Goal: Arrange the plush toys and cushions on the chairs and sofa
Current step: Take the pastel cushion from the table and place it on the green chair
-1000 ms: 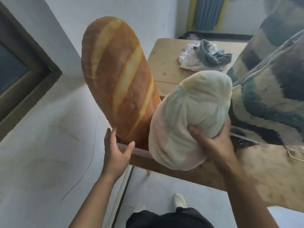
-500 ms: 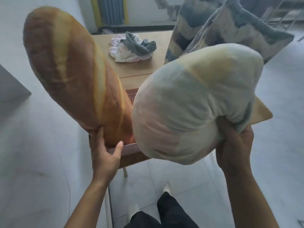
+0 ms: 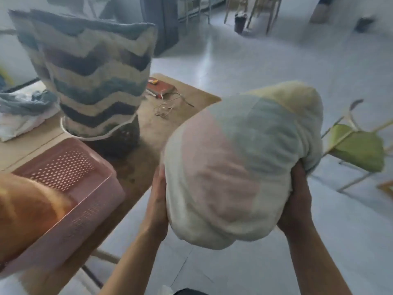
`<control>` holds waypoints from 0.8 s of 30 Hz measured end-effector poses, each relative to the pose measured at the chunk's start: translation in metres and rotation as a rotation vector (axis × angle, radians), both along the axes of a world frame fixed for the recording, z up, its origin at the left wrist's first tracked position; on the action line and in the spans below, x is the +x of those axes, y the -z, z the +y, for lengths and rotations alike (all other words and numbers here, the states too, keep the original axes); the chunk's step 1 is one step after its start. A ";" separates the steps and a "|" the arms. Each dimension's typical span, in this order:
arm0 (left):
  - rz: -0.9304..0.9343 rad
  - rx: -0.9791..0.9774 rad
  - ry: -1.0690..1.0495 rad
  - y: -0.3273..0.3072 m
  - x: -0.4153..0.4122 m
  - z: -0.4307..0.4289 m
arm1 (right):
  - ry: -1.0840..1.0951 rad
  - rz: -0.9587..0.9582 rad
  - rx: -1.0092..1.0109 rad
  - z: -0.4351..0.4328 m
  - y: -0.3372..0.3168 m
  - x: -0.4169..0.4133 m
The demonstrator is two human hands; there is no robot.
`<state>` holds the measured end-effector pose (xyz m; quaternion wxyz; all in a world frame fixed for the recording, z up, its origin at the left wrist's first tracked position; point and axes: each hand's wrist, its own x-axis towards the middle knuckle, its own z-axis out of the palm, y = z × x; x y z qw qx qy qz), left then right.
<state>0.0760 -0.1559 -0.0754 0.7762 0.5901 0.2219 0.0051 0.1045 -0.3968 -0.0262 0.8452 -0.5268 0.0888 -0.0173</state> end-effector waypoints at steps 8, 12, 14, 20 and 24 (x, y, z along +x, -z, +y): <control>-0.121 0.267 0.262 -0.009 0.041 -0.257 | 0.224 0.205 -0.330 -0.259 0.035 -0.056; -0.151 0.344 0.283 -0.005 0.067 -0.366 | 0.369 0.376 -0.333 -0.358 0.052 -0.075; -0.204 0.372 0.313 -0.007 0.080 -0.410 | 0.387 0.461 -0.323 -0.400 0.056 -0.075; -0.241 0.319 0.548 0.012 0.142 -0.522 | 0.428 0.360 -0.161 -0.496 0.073 -0.032; -0.268 0.255 0.665 0.037 0.203 -0.592 | 0.455 0.315 -0.130 -0.558 0.092 0.029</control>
